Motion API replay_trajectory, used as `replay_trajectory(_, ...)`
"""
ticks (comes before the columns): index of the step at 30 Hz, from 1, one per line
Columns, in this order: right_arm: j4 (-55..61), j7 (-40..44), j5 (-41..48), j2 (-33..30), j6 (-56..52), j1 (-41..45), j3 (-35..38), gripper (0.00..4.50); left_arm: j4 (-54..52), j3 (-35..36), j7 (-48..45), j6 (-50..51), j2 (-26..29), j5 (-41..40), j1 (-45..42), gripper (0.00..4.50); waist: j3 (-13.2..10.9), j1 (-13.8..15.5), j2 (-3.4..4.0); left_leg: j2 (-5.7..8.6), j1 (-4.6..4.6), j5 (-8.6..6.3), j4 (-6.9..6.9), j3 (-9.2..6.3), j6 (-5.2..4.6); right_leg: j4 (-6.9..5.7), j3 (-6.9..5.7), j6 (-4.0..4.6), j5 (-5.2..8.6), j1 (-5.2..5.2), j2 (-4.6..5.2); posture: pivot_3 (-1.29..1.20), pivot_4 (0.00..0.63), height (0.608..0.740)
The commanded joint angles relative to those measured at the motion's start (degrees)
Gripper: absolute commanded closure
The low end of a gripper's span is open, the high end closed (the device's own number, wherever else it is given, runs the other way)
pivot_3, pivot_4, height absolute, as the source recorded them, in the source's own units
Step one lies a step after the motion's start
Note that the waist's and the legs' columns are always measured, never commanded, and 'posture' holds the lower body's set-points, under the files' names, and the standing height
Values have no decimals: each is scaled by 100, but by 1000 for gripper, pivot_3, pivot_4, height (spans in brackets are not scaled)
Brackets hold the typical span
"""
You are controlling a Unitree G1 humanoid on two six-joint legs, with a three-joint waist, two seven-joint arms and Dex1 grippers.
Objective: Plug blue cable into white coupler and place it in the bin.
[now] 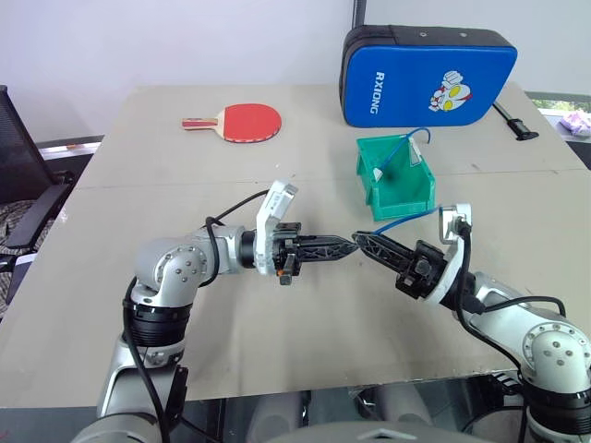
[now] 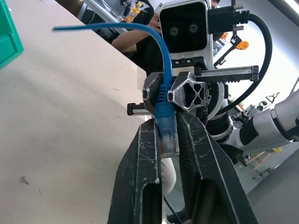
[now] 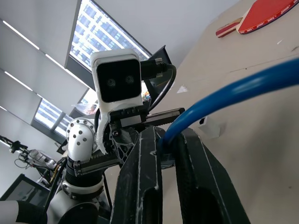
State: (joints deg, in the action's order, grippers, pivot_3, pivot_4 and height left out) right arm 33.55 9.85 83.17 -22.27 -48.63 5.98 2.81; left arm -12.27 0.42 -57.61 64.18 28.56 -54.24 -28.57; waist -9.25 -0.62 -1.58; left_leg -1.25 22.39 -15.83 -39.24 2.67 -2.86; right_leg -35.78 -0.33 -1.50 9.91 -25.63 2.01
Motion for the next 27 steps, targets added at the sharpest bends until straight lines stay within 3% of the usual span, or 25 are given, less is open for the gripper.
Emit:
replay_trajectory(1, 119, 74, -49, -81, 88, 16, -19, 4500, -104, 286, 208, -231, 0, -59, -37, 2653, 0, 0, 0, 0, 0, 0, 0, 0, 0, 0, 0, 0, 0, 0, 0, 0, 150, 731)
replay_trajectory(5, 29, 74, -251, -103, 280, -55, 162, 4500, -244, 640, 540, -798, 406, 487, 339, 1225, 0, -27, 0, -1, -1, 0, 0, 2, 0, 0, 2, 0, 0, 0, 0, 0, 150, 731)
replay_trajectory(10, -69, 189, -570, -108, 503, -247, 292, 4500, 29, 1160, 1287, -3191, 697, 2254, 1000, 1225, -1, 5, 1, -5, -1, 0, 6, 0, 0, 1, 0, 1, 0, -3, 0, 0, 150, 731)
replay_trajectory(15, -163, 313, -768, 0, 551, -221, 173, 4500, 797, 1164, 906, -3988, 1036, 2754, 1397, 1225, -1, 42, 1, -4, 0, 0, 7, 9, 0, 6, -1, 1, 0, -3, 9, 0, 150, 731)
replay_trajectory(27, -115, 410, -1063, 11, 524, -224, 138, 4500, 954, 817, 693, -4513, 795, 3016, 1815, 1225, -1, 106, -1, -2, 18, -1, 7, 0, 0, 16, -18, 5, -4, -10, 25, 0, 150, 731)
